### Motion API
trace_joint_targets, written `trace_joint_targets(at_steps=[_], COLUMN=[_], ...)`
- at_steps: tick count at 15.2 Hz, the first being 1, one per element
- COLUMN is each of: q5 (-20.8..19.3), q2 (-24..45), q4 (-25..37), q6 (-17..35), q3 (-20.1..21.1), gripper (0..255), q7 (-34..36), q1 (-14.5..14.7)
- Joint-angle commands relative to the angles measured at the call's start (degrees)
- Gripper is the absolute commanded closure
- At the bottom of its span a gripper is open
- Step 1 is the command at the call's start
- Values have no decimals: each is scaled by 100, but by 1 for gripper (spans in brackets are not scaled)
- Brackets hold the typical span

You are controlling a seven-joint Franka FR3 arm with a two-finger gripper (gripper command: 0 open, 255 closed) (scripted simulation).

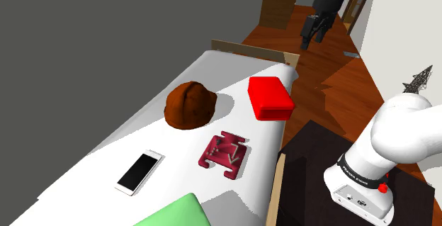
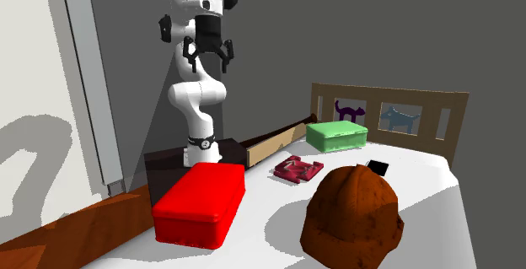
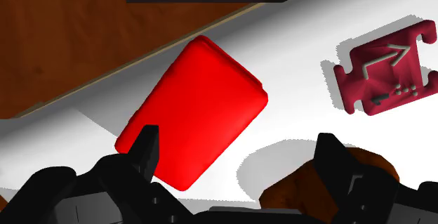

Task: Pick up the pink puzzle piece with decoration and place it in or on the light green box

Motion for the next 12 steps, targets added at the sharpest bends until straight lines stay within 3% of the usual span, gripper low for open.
trace_joint_targets(at_steps=[1,12], q5=[0,1000], q2=[0,-756], q4=[0,-1776], q6=[0,975], q3=[0,1393], gripper=[0,0], q7=[0,2248], q1=[0,105])
